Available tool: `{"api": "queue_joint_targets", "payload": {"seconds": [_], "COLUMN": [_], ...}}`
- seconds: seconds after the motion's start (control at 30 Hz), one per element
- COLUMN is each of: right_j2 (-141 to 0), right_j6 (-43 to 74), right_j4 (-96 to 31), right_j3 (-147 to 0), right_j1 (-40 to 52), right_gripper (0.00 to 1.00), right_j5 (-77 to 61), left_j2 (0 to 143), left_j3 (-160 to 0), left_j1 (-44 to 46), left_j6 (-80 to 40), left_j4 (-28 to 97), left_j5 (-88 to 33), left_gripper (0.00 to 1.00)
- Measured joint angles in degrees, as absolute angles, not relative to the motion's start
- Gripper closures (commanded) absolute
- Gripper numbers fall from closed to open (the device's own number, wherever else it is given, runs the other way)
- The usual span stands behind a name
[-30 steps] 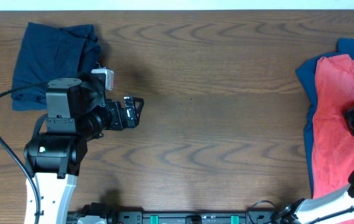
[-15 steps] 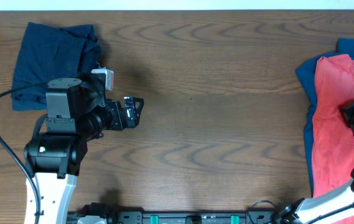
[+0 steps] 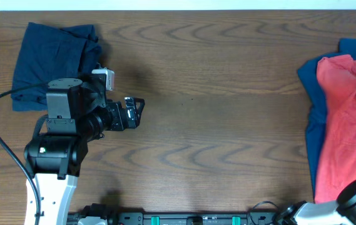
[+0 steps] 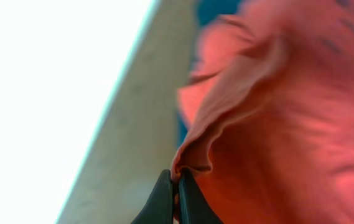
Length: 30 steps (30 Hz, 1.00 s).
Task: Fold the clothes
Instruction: 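Lift the red T-shirt with the right gripper, then swing the T-shirt leftward and spread it across the table center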
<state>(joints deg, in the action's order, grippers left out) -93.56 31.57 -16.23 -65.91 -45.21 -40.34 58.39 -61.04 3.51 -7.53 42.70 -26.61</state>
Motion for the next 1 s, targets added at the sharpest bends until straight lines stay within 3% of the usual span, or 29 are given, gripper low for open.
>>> {"api": "queue_joint_targets", "payload": {"seconds": [0.3, 0.47, 0.63, 0.77, 0.8, 0.93, 1.0], "right_j2": [-87.4, -87.4, -87.4, -87.5, -88.0, -92.5, -95.9], "right_j6": [34.0, 36.0, 40.5, 42.0, 41.8, 39.5, 37.1], "right_j4": [-30.0, -30.6, -23.0, -20.2, -20.7, -22.7, -24.9], "right_j3": [-79.7, -87.9, -94.7, -96.8, -97.0, -97.3, -97.4], "right_j1": [-38.3, -31.0, -16.5, 2.2, 9.3, 30.0, 38.3], "right_gripper": [0.99, 0.99, 0.99, 0.99, 0.95, 0.52, 0.41], "right_j5": [-42.9, -41.3, -37.2, -33.5, -32.3, -31.6, -31.2], "left_j2": [58.4, 58.4, 58.3, 58.0, 57.8, 57.3, 57.2], "left_j3": [-61.2, -66.1, -77.2, -85.1, -86.6, -89.7, -90.0], "left_j1": [3.5, 2.5, -0.1, -1.4, -1.5, -1.8, -1.8], "left_j6": [-7.5, -7.5, -7.5, -7.5, -7.5, -7.5, -7.5], "left_j4": [43.1, 48.1, 54.0, 56.1, 56.6, 57.1, 57.5], "left_j5": [-26.1, -20.5, -12.1, -6.6, -5.3, -1.6, -0.4], "left_gripper": [0.02, 0.02, 0.02, 0.02, 0.02, 0.02, 0.02]}}
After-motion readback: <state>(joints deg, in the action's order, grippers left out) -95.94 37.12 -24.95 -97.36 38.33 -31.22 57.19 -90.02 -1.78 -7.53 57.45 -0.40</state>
